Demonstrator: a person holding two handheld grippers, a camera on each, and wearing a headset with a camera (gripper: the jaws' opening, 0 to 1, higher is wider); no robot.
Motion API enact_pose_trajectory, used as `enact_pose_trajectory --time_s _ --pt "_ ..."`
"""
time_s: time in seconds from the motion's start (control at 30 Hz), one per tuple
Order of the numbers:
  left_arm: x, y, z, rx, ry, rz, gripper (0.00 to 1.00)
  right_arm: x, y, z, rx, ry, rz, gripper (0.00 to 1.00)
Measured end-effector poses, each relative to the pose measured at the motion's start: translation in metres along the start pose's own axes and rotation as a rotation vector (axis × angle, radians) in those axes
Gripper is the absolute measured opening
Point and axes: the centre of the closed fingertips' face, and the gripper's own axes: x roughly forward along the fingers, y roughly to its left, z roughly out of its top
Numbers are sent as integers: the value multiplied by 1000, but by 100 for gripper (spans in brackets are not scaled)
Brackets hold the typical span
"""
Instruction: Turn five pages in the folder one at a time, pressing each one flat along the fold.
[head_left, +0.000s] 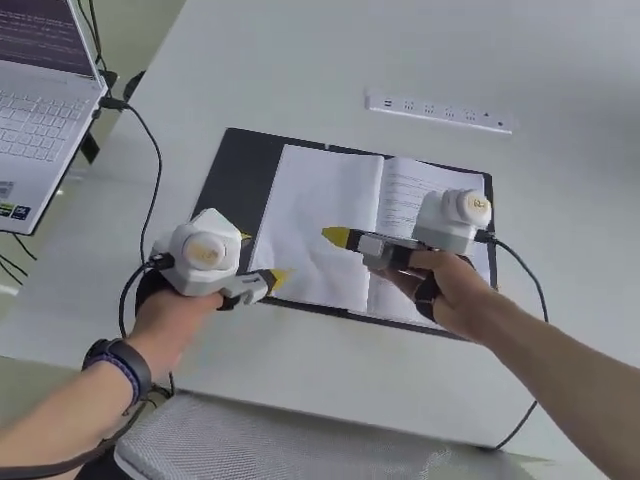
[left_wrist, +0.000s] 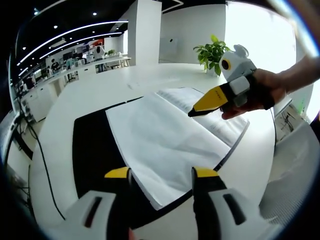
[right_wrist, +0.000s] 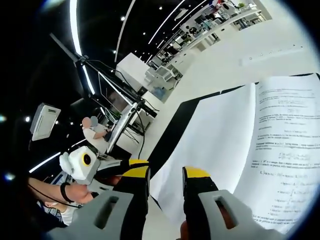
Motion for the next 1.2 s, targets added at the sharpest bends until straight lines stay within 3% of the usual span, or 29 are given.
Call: enact_pose_trajectory --time_s 0.23,0.47,0.57,0.9,1.2 --pt "11 -8 -15 3 23 -16 42 -12 -19 -1 12 -4 -30 24" --pt "16 -7 -27 -2 41 -13 37 -14 -29 2 15 -6 -41 24" --pt "17 -7 -32 26 55 -4 35 -14 -34 5 12 -5 -45 23" --pt "17 -6 -32 61 32 7 34 -10 -46 17 0 0 -49 23" --pt "17 -6 -31 55 34 8 34 -4 -64 44 -29 2 -54 22"
